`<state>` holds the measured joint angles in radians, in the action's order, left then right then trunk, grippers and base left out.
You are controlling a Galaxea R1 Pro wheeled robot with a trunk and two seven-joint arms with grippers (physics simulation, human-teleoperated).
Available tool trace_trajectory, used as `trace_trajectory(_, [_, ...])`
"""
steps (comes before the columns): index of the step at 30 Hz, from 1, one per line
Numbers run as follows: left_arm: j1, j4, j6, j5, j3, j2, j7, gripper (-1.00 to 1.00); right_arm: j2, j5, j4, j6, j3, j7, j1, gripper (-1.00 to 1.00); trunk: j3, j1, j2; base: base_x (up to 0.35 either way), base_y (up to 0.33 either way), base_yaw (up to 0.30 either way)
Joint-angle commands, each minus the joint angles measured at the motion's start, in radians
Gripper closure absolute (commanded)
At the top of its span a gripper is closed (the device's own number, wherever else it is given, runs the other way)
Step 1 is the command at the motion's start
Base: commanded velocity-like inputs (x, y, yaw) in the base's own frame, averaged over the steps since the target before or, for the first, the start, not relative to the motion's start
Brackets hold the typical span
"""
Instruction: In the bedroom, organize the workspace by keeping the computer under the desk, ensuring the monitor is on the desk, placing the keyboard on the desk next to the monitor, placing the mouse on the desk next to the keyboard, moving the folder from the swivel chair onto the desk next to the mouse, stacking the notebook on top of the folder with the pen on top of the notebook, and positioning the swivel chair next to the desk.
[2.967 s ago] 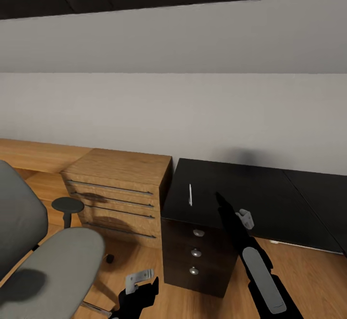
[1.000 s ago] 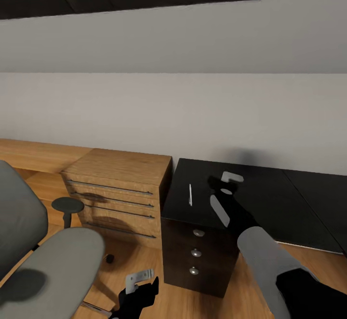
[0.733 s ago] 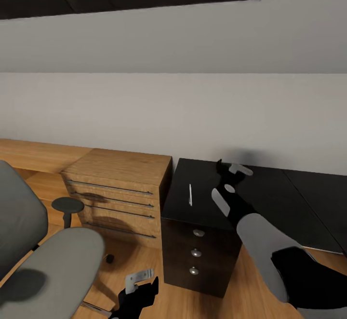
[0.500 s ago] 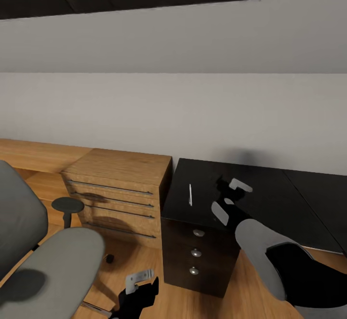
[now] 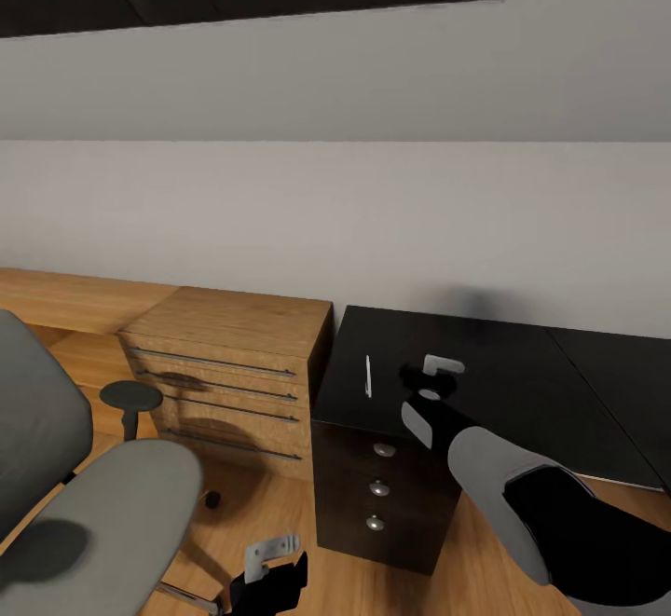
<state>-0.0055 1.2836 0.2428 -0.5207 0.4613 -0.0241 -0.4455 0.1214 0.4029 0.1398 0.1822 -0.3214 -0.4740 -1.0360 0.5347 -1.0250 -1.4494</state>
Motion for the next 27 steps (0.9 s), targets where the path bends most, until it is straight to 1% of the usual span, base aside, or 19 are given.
trace_trajectory(1, [-0.001,0.001,0.003,-0.006,0.001,0.0,-0.007,-1.0,0.0,0.008,-0.001,-0.006,-0.013,-0.002,-0.001,-1.0,0.001,0.0,-0.001,0.0,0.0,0.0])
trace_trajectory(2, [-0.001,0.001,0.003,-0.006,0.001,0.001,-0.007,-1.0,0.0,0.004,-0.001,-0.033,-0.021,-0.001,-0.001,-1.0,0.001,0.0,-0.001,0.0,0.0,0.0])
trace_trajectory(5, [-0.001,0.002,0.003,-0.006,0.001,0.001,-0.007,-1.0,0.0,0.001,0.001,-0.085,-0.027,0.029,-0.001,-1.0,0.001,0.0,-0.001,0.0,0.0,0.0])
trace_trajectory(7, [-0.001,0.002,0.003,-0.006,0.001,0.001,-0.007,-1.0,0.0,-0.003,0.008,-0.151,-0.03,0.149,-0.001,-1.0,0.001,0.0,-0.001,0.0,0.0,0.0])
trace_trajectory(12, [-0.001,0.006,0.003,-0.006,0.002,0.001,-0.007,-1.0,0.0,-0.005,0.012,-0.224,-0.032,0.261,-0.001,-1.0,0.001,0.0,-0.001,0.0,0.0,0.0])
trace_trajectory(17, [-0.001,0.008,0.003,-0.005,0.006,0.001,-0.006,-1.0,0.001,-0.004,0.011,-0.231,-0.036,0.277,-0.001,-1.0,0.001,0.0,-0.001,0.0,0.0,0.0])
trace_trajectory(20, [-0.001,0.008,0.003,-0.005,0.007,0.001,-0.006,-1.0,0.002,-0.004,0.01,-0.231,-0.039,0.278,-0.001,-1.0,0.001,0.0,-0.001,0.0,0.0,0.0])
trace_trajectory(22, [-0.001,0.01,0.003,-0.005,0.007,0.002,-0.006,-1.0,0.007,-0.009,0.007,-0.235,-0.05,0.279,0.0,-1.0,0.001,0.0,-0.001,0.0,0.0,0.0])
trace_trajectory(27, [-0.001,0.029,0.003,-0.005,0.003,0.003,-0.007,-1.0,0.009,-0.011,0.004,-0.239,-0.052,0.278,0.001,-1.0,0.001,0.0,-0.001,0.002,0.002,0.0])
